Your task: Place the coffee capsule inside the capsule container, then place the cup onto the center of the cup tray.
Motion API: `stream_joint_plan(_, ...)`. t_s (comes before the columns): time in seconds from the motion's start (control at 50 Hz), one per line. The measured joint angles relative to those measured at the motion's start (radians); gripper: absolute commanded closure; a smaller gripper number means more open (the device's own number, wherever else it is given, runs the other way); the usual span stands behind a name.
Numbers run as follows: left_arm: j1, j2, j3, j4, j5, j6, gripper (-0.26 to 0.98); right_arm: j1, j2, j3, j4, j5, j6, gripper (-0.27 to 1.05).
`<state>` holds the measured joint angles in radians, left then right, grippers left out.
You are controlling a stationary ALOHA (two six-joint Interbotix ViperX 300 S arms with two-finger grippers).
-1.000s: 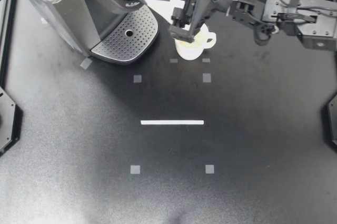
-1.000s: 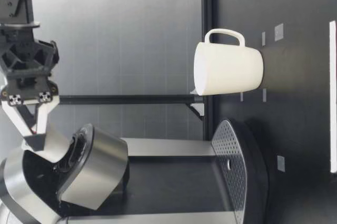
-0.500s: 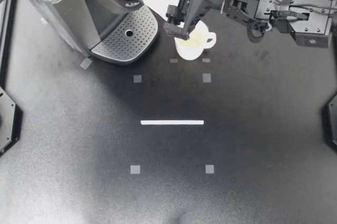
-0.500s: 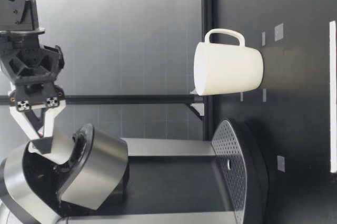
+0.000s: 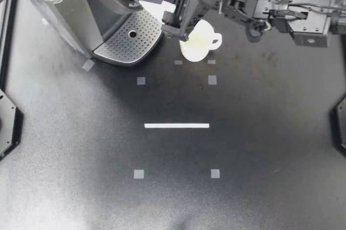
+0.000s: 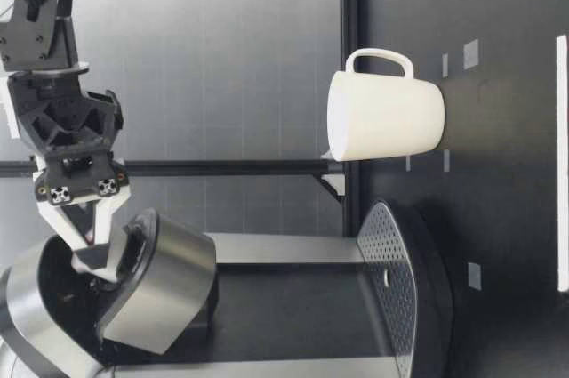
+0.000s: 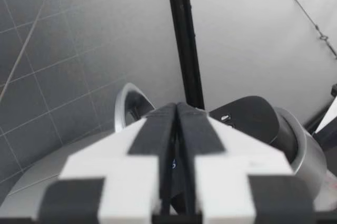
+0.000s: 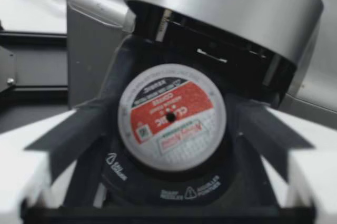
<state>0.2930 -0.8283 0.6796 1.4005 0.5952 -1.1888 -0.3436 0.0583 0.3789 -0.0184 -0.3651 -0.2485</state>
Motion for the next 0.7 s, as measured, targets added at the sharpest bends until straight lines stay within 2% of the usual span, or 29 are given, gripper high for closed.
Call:
stream_joint_plan(0.4, -0.002, 0.000, 0.000, 0.000, 0.000, 0.000, 0.61, 0.000, -0.012, 0.006, 0.000, -0.003, 0.008, -0.05)
stream_joint_plan(0.56, -0.002, 0.000, 0.008, 0.012, 0.037, 0.000, 0.61, 0.003, -0.075, 0.063, 0.002, -0.031, 0.014, -0.04)
stream_joint_plan(0.7, -0.002, 0.002, 0.012, 0.057, 0.132, -0.018, 0.61, 0.029, -0.161, 0.130, 0.009, -0.046, 0.018, -0.03)
